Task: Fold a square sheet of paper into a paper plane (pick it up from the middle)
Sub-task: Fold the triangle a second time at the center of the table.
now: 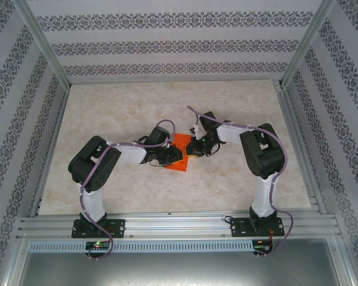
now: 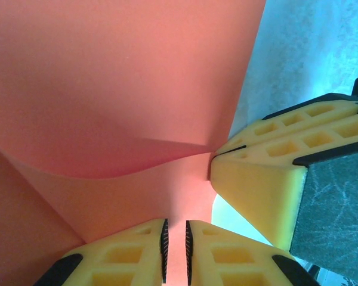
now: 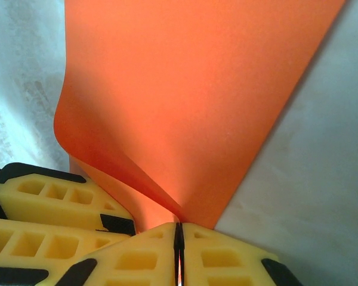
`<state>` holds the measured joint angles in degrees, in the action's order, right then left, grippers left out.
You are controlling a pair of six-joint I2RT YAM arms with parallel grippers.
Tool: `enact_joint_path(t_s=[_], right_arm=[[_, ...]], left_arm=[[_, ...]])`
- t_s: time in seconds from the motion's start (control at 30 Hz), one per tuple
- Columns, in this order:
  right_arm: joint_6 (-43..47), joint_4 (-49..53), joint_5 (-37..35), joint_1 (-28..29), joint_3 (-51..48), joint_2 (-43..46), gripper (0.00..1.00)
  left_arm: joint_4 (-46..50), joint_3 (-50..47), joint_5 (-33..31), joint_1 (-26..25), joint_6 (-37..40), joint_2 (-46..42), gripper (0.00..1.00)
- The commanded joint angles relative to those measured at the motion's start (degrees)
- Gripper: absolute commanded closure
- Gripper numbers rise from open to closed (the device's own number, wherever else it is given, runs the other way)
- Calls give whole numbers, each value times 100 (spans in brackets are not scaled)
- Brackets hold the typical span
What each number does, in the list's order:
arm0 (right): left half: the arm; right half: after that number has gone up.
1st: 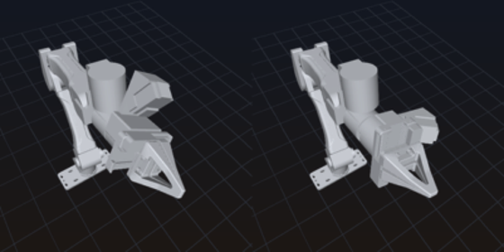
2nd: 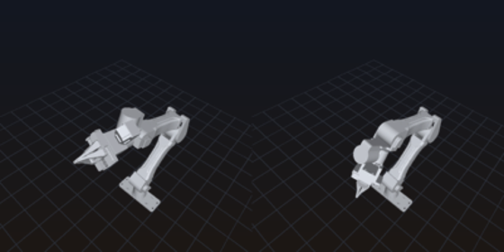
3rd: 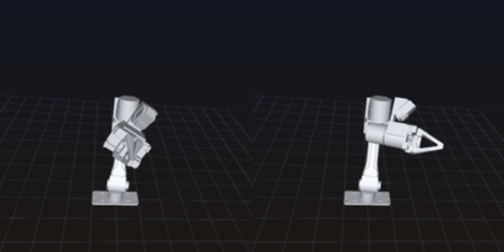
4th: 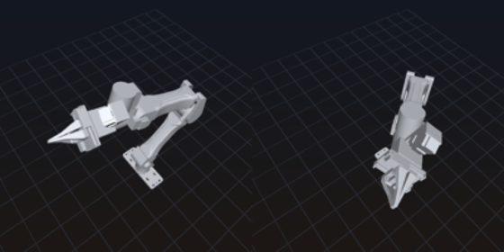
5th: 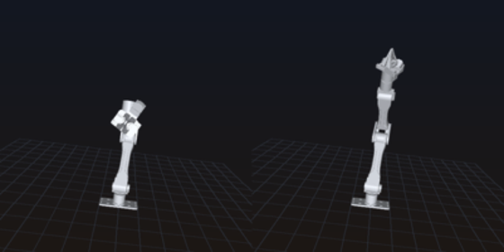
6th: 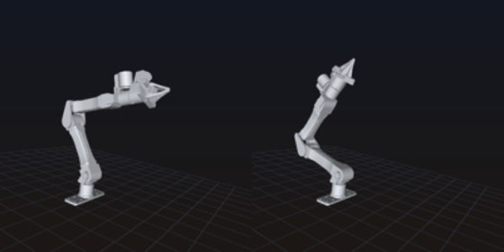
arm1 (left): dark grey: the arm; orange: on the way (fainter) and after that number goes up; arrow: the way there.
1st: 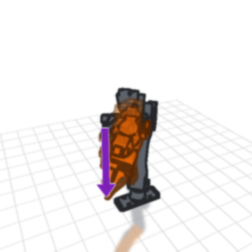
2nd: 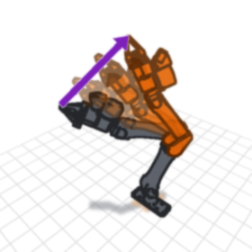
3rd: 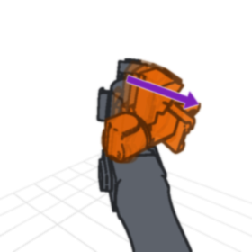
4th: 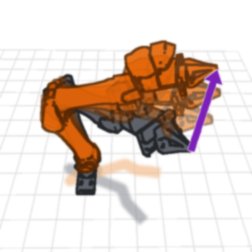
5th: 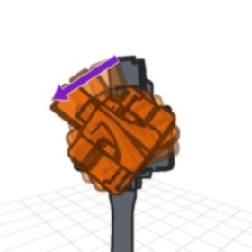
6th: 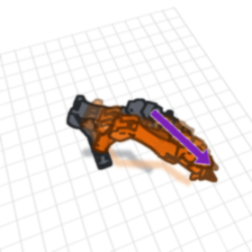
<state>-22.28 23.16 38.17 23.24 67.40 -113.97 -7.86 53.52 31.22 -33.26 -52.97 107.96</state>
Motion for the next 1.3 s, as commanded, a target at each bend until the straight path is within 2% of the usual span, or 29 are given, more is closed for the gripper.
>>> enact_joint_path(t_s=[0.0,0.07,0.17,0.33,0.53,0.83,1.07,1.27], right_arm=[[60,171,-239,50,98,-3,85],[-71,55,-364,18,7,222,78],[-284,-361,-552,-46,-304,609,74],[-286,-441,-609,58,-413,773,80],[-316,-389,-514,286,-267,455,88],[-122,-15,-852,324,-77,115,88],[290,514,-1460,303,-18,-144,89],[427,690,-1610,322,-16,-292,90]], left_arm=[[486,40,-210,54,-71,160,81],[538,-9,-292,55,-98,155,81],[523,-79,-347,51,-163,151,82],[454,-131,-355,56,-212,173,82],[488,-118,-381,54,-209,158,83],[540,-13,-315,52,-157,131,83],[1020,515,-376,89,534,-123,81],[1135,844,-225,166,727,210,81]])
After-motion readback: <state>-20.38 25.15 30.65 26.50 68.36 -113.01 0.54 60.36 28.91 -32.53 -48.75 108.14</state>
